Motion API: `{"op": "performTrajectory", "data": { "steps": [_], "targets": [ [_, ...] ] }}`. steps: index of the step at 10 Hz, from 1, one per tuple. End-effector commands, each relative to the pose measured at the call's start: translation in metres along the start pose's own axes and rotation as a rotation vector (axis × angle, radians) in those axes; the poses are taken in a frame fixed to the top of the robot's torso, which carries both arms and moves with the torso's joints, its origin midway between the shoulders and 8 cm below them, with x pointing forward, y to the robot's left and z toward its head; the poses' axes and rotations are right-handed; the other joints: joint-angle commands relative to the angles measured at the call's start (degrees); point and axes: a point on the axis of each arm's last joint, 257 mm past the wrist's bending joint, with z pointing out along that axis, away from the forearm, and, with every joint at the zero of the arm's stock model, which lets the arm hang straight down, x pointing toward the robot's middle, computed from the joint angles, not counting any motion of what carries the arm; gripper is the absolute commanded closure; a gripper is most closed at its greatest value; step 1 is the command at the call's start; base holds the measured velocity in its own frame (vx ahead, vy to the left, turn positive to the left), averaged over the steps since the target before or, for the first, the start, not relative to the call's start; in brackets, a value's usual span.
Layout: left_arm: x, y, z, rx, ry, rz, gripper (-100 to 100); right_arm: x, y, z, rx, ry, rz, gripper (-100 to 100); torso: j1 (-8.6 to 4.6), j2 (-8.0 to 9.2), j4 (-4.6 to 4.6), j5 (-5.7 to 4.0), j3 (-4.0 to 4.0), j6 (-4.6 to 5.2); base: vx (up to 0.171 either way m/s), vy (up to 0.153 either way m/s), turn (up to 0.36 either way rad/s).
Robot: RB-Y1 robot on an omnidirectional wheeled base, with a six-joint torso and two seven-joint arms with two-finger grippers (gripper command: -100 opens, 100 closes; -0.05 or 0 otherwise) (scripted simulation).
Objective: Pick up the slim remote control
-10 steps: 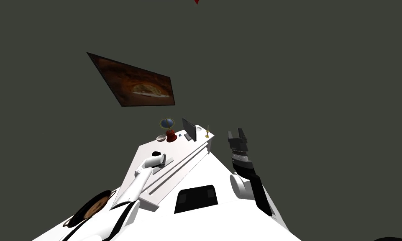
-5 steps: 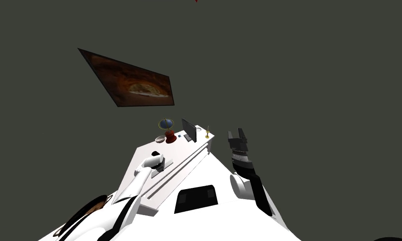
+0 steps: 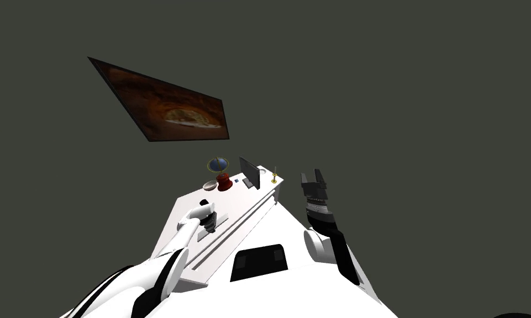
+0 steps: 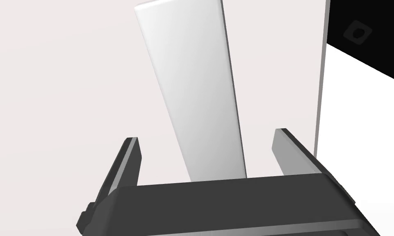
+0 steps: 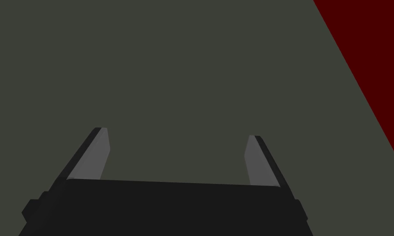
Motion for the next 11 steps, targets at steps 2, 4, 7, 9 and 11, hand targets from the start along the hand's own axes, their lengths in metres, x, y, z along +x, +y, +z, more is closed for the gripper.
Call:
{"op": "performTrajectory", "data": {
  "steps": [2, 4, 7, 9, 11],
  "targets": [
    [-0.004, 0.021, 0.001, -0.092, 0.002, -0.04, -100, 0.0, 0.0, 0.0, 0.0, 0.0, 0.0, 0, 0.05, -0.07, -0.01, 0.01, -0.04, 0.0, 0.074, 0.044, -0.029],
    [-0.005, 0.029, 0.001, -0.128, 0.004, -0.057, -100, 0.0, 0.0, 0.0, 0.0, 0.0, 0.0, 0, 0.01, -0.04, -0.01, 0.01, -0.03, -0.01, 0.046, 0.027, -0.013],
    [-0.004, 0.035, 0.009, -0.117, 0.004, -0.05, -100, 0.0, 0.0, 0.0, 0.0, 0.0, 0.0, 0, -0.12, 0.16, 0.03, -0.02, 0.09, -0.01, 0.011, 0.006, 0.003],
    [-0.003, 0.044, 0.017, -0.116, 0.004, -0.048, -100, 0.0, 0.0, 0.0, 0.0, 0.0, 0.0, 0, -0.06, 0.07, 0.01, -0.01, 0.04, -0.01, 0.041, 0.022, 0.008],
    [-0.003, 0.044, 0.018, -0.117, 0.004, -0.048, -100, 0.0, 0.0, 0.0, 0.0, 0.0, 0.0, 0, -0.06, 0.07, 0.01, 0.0, 0.03, -0.01, 0.025, 0.015, 0.004]
  ]
}}
